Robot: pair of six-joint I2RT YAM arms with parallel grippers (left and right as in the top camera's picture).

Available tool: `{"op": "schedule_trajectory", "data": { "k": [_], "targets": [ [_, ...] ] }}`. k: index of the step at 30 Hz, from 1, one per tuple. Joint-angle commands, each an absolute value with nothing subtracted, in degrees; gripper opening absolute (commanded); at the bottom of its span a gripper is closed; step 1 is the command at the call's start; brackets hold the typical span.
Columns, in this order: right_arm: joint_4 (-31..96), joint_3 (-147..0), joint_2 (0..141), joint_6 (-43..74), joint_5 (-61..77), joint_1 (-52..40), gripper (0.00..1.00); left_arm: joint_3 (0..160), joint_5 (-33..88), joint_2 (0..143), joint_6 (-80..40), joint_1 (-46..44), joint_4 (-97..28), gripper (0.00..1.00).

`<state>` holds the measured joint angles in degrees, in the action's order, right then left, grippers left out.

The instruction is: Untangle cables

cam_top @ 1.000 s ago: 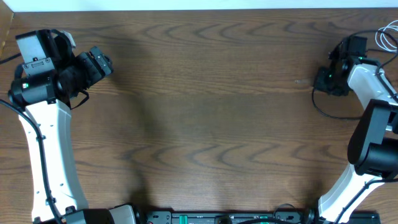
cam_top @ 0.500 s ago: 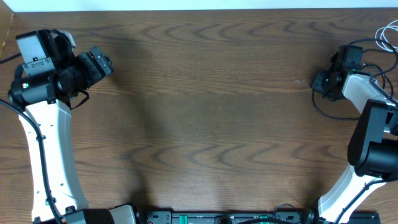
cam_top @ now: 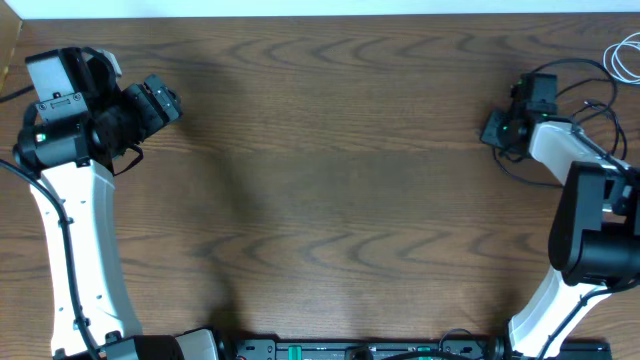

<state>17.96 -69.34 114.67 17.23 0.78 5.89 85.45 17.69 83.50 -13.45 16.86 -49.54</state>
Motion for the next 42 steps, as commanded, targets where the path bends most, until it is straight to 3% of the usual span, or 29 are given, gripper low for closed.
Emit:
{"op": "schedule_trajectory", "data": {
  "k": [1,5,11,19,26,35,42],
  "targets": [
    [19.8,-67.5,115.6,22.5,-4.5,4.9,0.09,85.8,17.5,83.6,-12.7,16.9,-49.8,0.93],
    [20.8,-67.5,115.6,23.6,-7.5,5.0,0.01,85.8,17.5,83.6,-12.7,16.9,-50.1,0.93],
    [23.9,-70.7,112.5,23.5,-7.2,7.9,0.01,85.8,17.5,83.6,-12.7,16.9,-50.1,0.93],
    [35.0,-84.2,100.8,16.6,-4.1,19.2,0.01,85.8,17.5,83.6,-12.7,16.9,-50.0,0.93],
    [36.9,-90.7,96.1,16.0,-4.2,30.0,0.01,85.8,17.5,83.6,-12.7,16.9,-49.8,0.93],
    [36.0,-91.1,101.4,17.4,-8.1,41.5,0.01,85.8,17.5,83.6,-12.7,16.9,-49.8,0.93],
    [34.0,-91.1,113.4,17.5,-10.3,43.5,0.01,85.8,17.5,83.6,-12.7,16.9,-49.9,0.93]
  ]
}}
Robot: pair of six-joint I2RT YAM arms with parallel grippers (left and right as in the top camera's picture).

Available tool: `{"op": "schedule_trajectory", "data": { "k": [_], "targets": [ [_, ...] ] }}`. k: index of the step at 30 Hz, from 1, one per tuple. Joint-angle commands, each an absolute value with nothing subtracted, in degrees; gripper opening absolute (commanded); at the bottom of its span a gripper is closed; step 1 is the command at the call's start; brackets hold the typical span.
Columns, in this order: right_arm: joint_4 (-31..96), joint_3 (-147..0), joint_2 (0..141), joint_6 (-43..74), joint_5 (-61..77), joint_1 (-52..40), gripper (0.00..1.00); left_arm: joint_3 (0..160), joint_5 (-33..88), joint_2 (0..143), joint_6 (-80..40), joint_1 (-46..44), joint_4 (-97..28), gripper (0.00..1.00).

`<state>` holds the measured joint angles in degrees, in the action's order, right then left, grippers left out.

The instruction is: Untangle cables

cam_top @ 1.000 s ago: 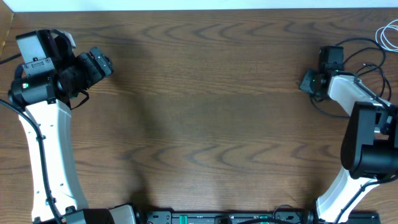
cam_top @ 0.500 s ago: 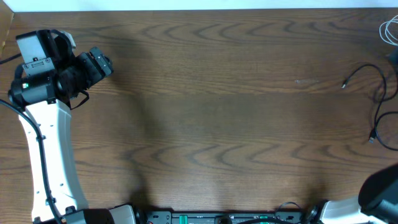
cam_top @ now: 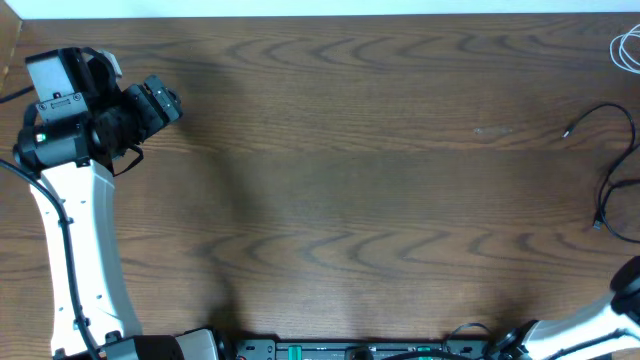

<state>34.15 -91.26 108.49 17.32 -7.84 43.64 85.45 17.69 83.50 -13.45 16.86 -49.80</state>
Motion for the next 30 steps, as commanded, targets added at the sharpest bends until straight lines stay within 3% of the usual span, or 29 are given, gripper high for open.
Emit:
{"op": "schedule_trajectory", "data": {
  "k": [1,2,4,5,6,9,15,21,24,30],
  "targets": [
    [34.1,-91.1,115.0,17.5,-11.0,43.5,0.01,85.8,17.5,83.6,-12.7,16.9,-49.9,0.93],
    [34.3,-91.1,116.7,17.5,-11.1,43.5,0.08,85.8,17.5,83.6,-12.7,16.9,-50.0,0.93],
    [34.7,-91.1,118.2,17.5,-11.1,43.5,0.34,85.8,17.5,83.6,-12.7,16.9,-50.1,0.93],
    [34.9,-91.1,118.6,17.6,-11.0,43.5,0.62,85.8,17.5,83.6,-12.7,16.9,-50.1,0.93],
    [35.0,-91.1,118.7,17.6,-11.0,43.5,0.75,85.8,17.5,83.6,-12.7,16.9,-50.1,0.93],
    [35.6,-91.6,118.5,17.6,-11.0,43.5,0.97,85.8,17.5,83.6,-12.7,16.9,-50.1,0.93],
    [44.5,-100.1,118.4,17.5,-5.7,43.4,0.99,85.8,17.5,83.6,-12.7,16.9,-50.1,0.93],
    [57.1,-113.4,118.4,9.2,14.7,42.0,0.99,85.8,17.5,83.6,-12.7,16.9,-50.0,0.93],
    [65.2,-120.5,118.3,0.6,24.9,38.3,0.99,85.8,17.5,83.6,-12.7,16.9,-50.1,0.93],
    [75.7,-127.2,118.3,-3.5,25.1,27.7,0.99,85.8,17.5,83.6,-12.7,16.9,-50.5,0.93]
  ]
}}
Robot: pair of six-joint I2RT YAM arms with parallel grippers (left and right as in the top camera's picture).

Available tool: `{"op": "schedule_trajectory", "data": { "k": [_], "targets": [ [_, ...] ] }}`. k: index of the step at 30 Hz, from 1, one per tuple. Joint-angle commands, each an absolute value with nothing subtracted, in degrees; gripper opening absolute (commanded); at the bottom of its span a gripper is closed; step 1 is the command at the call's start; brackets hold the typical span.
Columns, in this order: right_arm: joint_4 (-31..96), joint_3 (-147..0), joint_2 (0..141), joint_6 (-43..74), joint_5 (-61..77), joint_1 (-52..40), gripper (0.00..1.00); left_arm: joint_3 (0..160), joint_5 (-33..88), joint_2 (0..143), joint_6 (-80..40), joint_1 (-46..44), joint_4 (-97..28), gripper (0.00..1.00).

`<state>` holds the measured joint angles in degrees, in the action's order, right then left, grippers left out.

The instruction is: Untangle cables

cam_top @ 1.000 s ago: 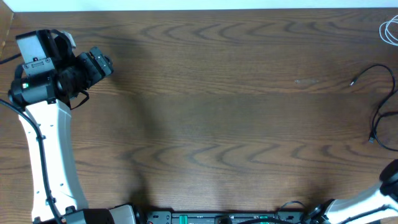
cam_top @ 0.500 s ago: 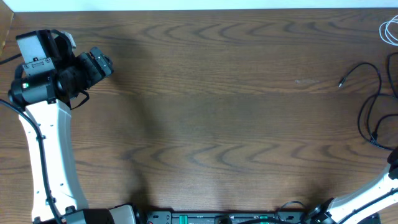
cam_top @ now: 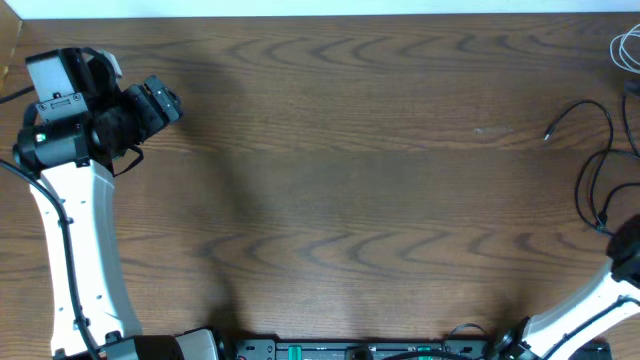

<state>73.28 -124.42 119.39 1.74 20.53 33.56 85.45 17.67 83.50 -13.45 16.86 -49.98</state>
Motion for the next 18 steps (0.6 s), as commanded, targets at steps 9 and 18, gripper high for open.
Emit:
{"op": "schedule_trajectory", "data": {
  "k": [9,18],
  "targets": [
    [78.2,-128.5,118.0,3.0,5.8,9.3,0.99,85.8,17.3,83.6,-12.7,16.9,-54.4,0.93],
    [79.7,-130.5,111.5,3.2,3.4,0.4,0.99,85.8,17.5,83.6,-14.0,16.9,-54.4,0.93]
  ]
}}
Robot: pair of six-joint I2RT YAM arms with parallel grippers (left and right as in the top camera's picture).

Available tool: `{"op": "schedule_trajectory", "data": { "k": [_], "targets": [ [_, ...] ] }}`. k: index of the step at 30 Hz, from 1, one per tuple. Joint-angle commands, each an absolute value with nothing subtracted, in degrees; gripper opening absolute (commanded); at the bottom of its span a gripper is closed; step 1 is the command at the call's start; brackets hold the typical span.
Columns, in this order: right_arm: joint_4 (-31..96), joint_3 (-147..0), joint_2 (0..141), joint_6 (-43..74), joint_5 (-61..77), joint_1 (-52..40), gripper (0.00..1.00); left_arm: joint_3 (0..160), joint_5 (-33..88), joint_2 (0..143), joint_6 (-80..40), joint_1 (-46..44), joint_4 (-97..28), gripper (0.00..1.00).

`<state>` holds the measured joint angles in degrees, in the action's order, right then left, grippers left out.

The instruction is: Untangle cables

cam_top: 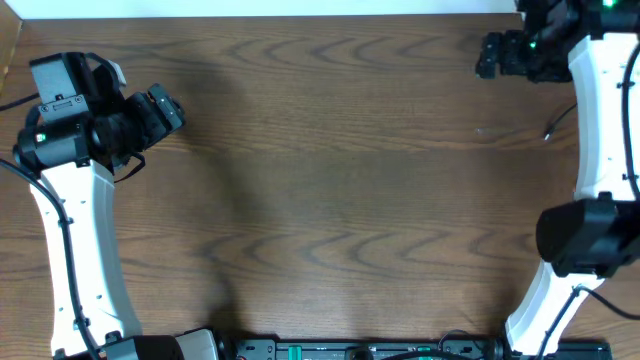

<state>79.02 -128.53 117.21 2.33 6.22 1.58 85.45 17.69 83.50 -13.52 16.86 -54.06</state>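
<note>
The only part of a thin black cable (556,123) that shows is its free end, lying on the table at the right; the remainder is hidden behind my right arm. My right gripper (490,55) is at the far edge of the table, up and to the left of that cable end and apart from it. Its jaws are too dark to read. My left gripper (166,108) hovers at the far left, far from the cable, with nothing visible in it. No white cable shows.
The wooden table (330,200) fills the view. My right arm (595,130) stretches along the right side from its base at the front. The left arm (75,240) stands along the left edge. A black rail (350,350) runs along the front edge.
My right arm was barely in view at the right edge and now reaches up the right side, with its gripper at the far edge. It now covers the cable loops. The left gripper shifted slightly.
At first my right gripper was at the black cable on the right. Then the arm was out of view and the cable lay loose by the right edge, with a white cable in the far corner. Later the black cable lay further left. Now the arm covers it.
</note>
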Motion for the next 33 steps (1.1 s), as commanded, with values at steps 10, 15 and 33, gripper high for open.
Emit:
{"op": "schedule_trajectory", "data": {
  "k": [10,15,33],
  "targets": [
    [88.3,-130.5,96.6,3.2,3.3,0.0,0.99,85.8,17.3,83.6,-14.0,17.0,-54.4,0.93],
    [91.3,-130.5,91.4,3.2,3.8,0.0,0.99,85.8,17.3,83.6,-14.0,17.0,-54.4,0.93],
    [91.1,-127.9,89.4,3.1,3.1,-0.4,0.99,85.8,17.3,83.6,-14.0,17.0,-54.4,0.94]
  ]
}}
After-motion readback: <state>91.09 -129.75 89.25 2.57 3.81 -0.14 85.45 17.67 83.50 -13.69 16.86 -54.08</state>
